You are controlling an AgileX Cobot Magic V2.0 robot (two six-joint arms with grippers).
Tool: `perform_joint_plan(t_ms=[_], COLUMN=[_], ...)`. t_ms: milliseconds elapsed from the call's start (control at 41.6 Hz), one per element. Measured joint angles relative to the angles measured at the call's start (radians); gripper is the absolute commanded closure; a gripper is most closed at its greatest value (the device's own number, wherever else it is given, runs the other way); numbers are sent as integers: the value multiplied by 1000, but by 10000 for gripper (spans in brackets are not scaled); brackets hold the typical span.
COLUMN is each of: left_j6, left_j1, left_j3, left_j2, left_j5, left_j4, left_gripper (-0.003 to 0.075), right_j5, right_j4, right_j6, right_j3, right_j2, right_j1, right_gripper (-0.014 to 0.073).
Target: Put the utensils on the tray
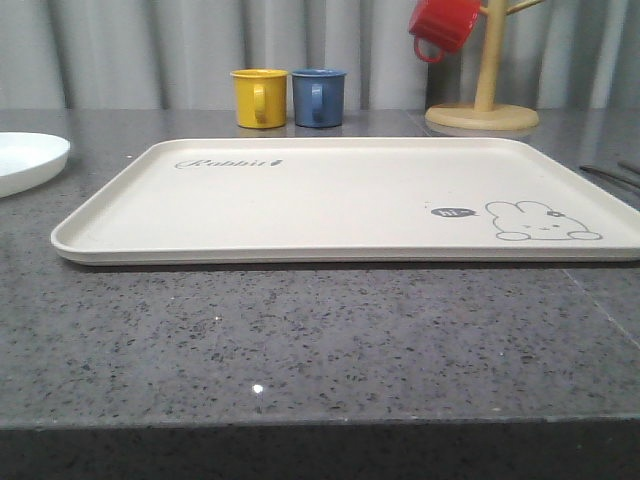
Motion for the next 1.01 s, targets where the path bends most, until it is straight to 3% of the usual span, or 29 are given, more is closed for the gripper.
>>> perform_joint_plan(t_ms=[722,890,1011], left_j6=[0,0,0], left_j1=[0,0,0], left_j3=[0,0,-14], left_j2=[0,0,0], left_j5=[-4,-83,-138], left_j4=[0,-10,-14], left_gripper=[741,741,741], right_j5=[-31,-34,44], right_j4=[0,13,16], right_j6=[0,0,0], right_j3=[0,-2,-74], right_j2=[0,0,0], right_j1=[0,0,0], right_gripper=[661,661,661])
